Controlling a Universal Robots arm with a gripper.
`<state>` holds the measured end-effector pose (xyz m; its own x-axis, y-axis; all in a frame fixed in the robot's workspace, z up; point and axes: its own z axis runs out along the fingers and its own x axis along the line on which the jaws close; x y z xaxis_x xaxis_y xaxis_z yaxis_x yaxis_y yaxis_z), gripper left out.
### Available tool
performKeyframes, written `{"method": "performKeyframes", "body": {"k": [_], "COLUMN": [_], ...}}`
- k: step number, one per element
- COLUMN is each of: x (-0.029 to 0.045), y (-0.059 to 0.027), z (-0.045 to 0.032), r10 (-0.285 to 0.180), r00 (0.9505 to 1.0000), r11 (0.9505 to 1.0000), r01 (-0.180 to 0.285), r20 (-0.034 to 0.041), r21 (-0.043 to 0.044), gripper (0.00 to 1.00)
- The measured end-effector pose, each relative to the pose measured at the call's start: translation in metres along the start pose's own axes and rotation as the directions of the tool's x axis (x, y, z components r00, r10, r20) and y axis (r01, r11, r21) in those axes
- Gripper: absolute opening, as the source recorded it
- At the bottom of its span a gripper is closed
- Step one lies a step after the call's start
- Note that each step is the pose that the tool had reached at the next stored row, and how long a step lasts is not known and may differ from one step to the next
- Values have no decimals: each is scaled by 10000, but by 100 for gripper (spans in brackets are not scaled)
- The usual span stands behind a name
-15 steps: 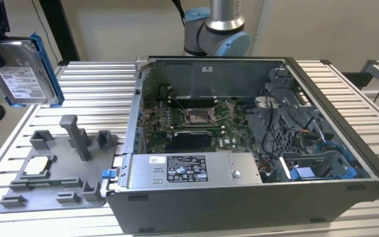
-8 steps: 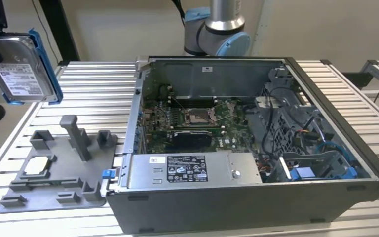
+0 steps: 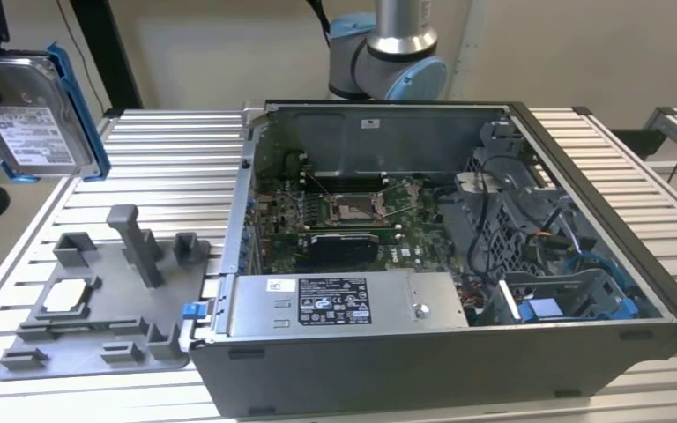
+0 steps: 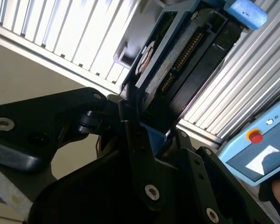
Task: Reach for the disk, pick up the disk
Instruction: 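Pick up the disk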
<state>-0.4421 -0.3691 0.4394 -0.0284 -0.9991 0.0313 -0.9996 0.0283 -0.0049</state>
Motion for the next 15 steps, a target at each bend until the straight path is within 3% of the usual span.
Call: {"method": "performKeyframes", "body": {"k": [15], "x": [5], "y": [-1], "z": [-150], "r10": [0], "r00": [10000], "r11": [10000], "r01": [0], "r20": [0], "r21": [0], "gripper": [0]}}
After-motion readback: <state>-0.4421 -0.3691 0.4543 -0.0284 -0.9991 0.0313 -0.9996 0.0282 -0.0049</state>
